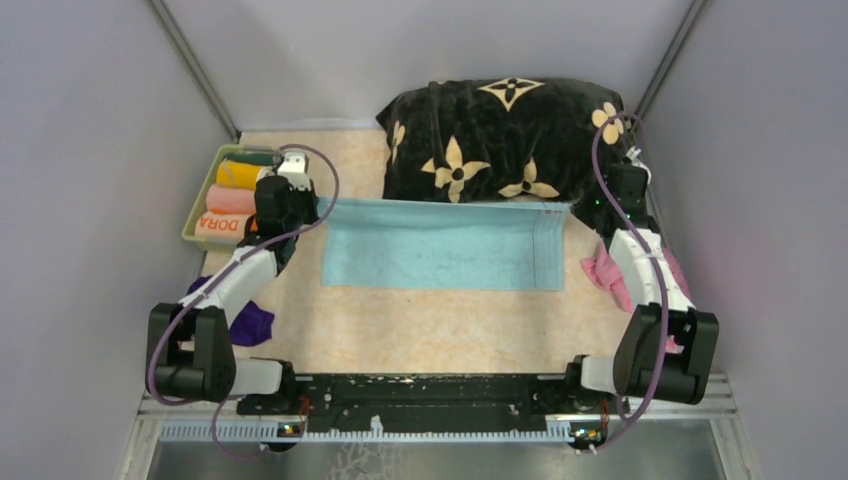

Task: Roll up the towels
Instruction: Fold the towel at the center of the board.

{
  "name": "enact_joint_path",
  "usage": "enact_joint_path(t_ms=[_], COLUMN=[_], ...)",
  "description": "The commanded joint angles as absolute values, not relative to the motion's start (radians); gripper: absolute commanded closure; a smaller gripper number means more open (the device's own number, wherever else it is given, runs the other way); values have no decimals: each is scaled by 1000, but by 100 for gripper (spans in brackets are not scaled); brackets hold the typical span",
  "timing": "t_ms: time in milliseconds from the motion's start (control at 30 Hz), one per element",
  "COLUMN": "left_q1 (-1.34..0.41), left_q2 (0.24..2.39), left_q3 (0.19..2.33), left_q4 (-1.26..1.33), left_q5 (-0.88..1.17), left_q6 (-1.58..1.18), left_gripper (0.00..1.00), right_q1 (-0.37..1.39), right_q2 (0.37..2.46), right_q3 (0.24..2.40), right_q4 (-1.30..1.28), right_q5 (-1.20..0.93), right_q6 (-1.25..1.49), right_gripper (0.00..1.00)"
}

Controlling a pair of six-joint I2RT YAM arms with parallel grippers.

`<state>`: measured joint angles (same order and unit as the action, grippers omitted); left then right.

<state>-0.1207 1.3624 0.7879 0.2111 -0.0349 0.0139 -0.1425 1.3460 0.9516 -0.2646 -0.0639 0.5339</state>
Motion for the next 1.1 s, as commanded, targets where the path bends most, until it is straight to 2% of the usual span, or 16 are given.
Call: enact_joint_path(t_ms=[0, 167, 733, 1000, 1067], left_q1=[-104, -103, -105, -107, -106], left_q2=[1282, 1232, 1153, 1185, 1183], left_q3=[727, 660, 578, 562, 555], left_q4=[257, 259, -33, -96, -93], left_q5=[-50, -23, -73, -165, -171], left_q6=[-12, -20, -207, -337, -368], left_gripper=[100, 100, 100, 100, 97], right_q1=[-166, -166, -167, -165, -166], right_q2=[1233, 1139, 996, 1044, 1073], right_q3=[897, 799, 578, 521, 513], right_q4=[-293, -314, -415, -425, -414], right_q5=[47, 100, -1, 12, 8], right_q6=[547, 552, 599, 640, 643], right_gripper=[100, 100, 100, 100, 100])
